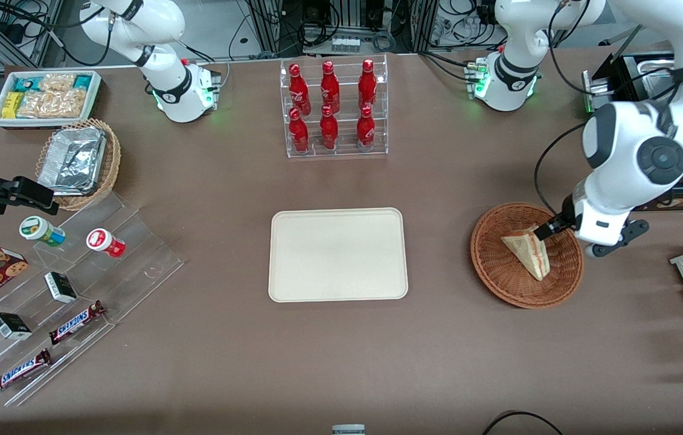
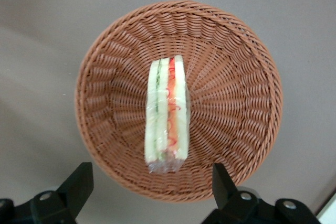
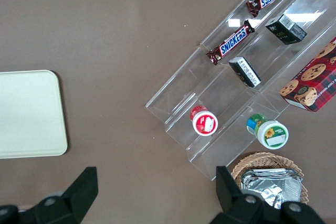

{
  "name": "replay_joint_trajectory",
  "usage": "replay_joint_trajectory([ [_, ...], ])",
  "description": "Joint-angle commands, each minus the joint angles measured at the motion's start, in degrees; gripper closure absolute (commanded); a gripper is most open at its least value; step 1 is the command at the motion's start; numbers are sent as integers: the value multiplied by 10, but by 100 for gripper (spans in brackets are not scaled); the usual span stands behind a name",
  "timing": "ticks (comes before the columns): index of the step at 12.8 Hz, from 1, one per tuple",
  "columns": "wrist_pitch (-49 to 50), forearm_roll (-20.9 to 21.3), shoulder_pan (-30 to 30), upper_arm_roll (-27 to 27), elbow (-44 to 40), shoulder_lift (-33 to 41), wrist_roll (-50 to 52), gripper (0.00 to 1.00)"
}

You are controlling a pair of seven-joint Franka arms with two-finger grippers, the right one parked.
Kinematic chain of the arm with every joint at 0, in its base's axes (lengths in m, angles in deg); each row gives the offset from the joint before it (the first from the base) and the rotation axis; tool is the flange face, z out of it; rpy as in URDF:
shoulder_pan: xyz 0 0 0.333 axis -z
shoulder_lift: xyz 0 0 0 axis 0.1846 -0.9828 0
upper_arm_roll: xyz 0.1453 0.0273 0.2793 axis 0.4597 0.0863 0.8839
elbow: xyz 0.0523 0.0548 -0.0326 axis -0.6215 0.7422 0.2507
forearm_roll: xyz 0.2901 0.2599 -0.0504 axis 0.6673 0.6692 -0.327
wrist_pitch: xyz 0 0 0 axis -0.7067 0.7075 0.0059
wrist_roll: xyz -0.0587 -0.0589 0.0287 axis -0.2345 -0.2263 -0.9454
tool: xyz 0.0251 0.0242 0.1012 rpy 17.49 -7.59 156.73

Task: Place sandwich from basket to tray
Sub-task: 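Move the open left gripper down over the sandwich in the basket, then close the left gripper on the wrapped sandwich and lift it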

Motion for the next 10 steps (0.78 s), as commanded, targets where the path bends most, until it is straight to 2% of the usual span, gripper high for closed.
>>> replay_joint_trajectory([
  [1,-39,7,10,1,-4,-34,45,0],
  [7,-72,8,10,2,-1,-74,72,0],
  [10,-124,8,10,2,34,-83,83,0],
])
